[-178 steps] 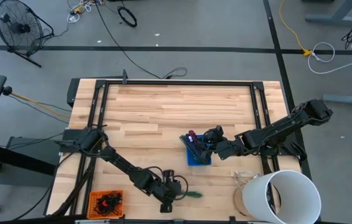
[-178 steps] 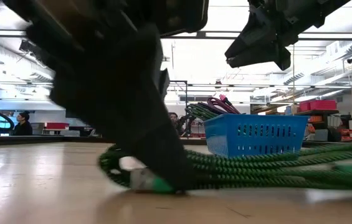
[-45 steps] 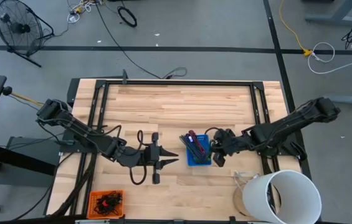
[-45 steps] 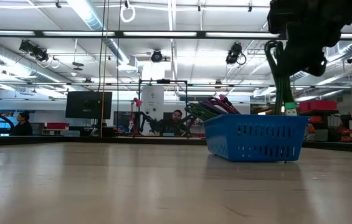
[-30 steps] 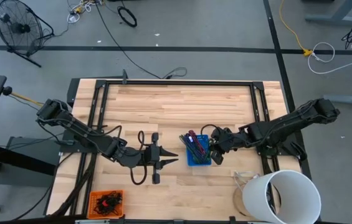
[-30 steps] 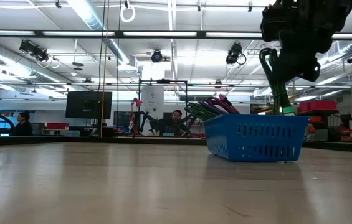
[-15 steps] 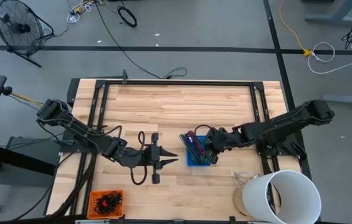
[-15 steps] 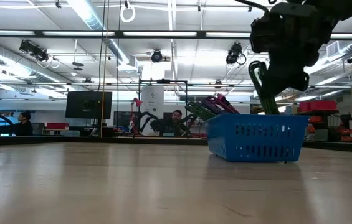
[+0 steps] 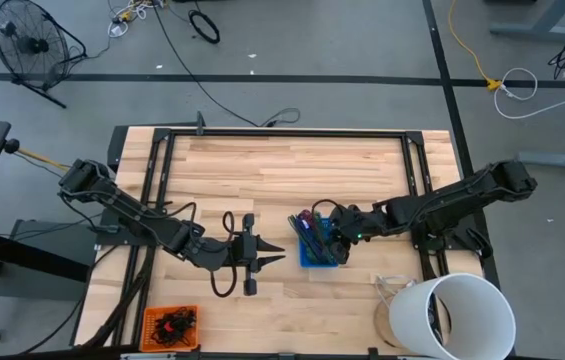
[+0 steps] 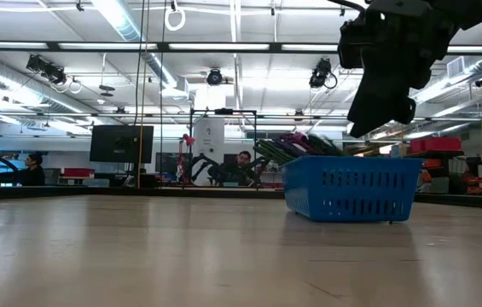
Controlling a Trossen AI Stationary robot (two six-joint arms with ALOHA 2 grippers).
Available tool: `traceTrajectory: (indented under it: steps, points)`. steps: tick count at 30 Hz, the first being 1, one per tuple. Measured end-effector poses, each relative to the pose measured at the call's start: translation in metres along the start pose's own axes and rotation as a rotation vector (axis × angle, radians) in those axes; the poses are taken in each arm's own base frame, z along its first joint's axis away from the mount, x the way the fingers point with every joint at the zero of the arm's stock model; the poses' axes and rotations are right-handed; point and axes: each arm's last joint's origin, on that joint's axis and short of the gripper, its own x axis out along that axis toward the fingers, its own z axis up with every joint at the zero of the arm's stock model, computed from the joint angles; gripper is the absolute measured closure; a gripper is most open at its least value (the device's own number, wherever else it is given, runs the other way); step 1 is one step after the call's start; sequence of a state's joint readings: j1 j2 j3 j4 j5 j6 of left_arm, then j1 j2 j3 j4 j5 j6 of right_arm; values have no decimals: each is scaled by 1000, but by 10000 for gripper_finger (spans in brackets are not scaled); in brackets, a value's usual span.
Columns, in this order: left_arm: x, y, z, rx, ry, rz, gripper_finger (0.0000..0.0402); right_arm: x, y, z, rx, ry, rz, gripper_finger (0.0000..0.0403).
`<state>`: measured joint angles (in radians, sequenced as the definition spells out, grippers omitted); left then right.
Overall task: Pick & Place USB Port
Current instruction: Return to Home Position
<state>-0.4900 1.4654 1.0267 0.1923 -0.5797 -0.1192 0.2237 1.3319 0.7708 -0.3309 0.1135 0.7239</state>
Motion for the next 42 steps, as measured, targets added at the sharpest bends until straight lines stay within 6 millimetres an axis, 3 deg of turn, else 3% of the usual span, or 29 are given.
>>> traceTrajectory:
  steps: [10, 18, 24, 27, 30, 35, 42]
  points:
    - [0, 0, -3, 26, 27, 7, 335, 0, -1, 5, -43, -34, 7, 226]
    - [0, 1, -3, 32, 31, 7, 335, -4, 19, 14, -127, -159, 199, 234]
    - [0, 3, -10, 62, 93, 26, 335, -8, 26, 23, 141, -245, 276, 234]
    - [1, 10, -17, 117, 164, 91, 335, -11, 35, 22, -149, -269, 358, 234]
    - [0, 20, -19, 111, 212, 133, 335, -20, 38, 21, -262, -311, 361, 234]
    - [-22, 43, -20, 69, 199, 178, 335, -48, 33, 26, -347, -440, 287, 234]
    - [-98, 70, -43, -54, -9, 206, 335, -106, 28, 9, -385, -590, 244, 234]
